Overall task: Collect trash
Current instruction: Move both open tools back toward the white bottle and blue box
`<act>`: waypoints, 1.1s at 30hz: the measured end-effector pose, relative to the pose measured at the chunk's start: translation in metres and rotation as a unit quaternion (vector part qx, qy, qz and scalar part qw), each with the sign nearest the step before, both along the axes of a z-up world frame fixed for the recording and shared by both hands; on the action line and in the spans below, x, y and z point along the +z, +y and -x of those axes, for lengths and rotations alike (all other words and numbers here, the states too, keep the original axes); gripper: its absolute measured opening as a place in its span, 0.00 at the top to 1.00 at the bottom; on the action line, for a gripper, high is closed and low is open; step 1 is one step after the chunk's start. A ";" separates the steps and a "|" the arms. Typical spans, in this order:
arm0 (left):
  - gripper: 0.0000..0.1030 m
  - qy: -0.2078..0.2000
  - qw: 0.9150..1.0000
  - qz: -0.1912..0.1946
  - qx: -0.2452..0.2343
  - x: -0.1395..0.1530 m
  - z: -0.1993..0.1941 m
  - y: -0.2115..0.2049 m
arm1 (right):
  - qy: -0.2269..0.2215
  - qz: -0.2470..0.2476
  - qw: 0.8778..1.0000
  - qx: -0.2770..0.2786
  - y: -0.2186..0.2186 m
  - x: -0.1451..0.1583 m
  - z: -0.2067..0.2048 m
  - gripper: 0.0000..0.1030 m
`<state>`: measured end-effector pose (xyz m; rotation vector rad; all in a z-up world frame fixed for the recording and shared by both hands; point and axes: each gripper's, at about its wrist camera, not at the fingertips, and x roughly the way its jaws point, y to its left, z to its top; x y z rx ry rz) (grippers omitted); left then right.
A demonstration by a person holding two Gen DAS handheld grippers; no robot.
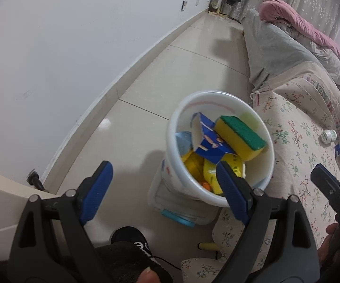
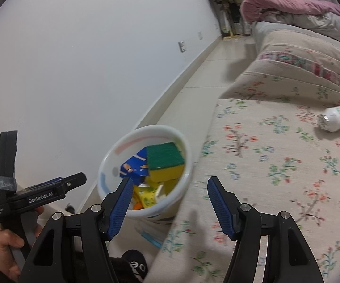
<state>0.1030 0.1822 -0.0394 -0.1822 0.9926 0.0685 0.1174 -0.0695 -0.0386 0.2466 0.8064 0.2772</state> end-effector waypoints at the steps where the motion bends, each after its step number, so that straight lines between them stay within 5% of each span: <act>1: 0.13 0.000 1.000 0.000 -0.003 0.000 0.000 -0.003 | 0.000 0.001 1.000 -0.005 -0.004 0.001 0.001 0.35; 18: 0.05 -0.002 0.997 -0.017 -0.073 0.009 -0.005 -0.074 | -0.002 0.014 0.994 -0.110 -0.084 0.011 0.025 0.31; 33: 0.02 -0.013 0.987 -0.039 -0.158 0.017 -0.001 -0.158 | 0.004 0.010 0.979 -0.203 -0.168 0.009 0.059 0.31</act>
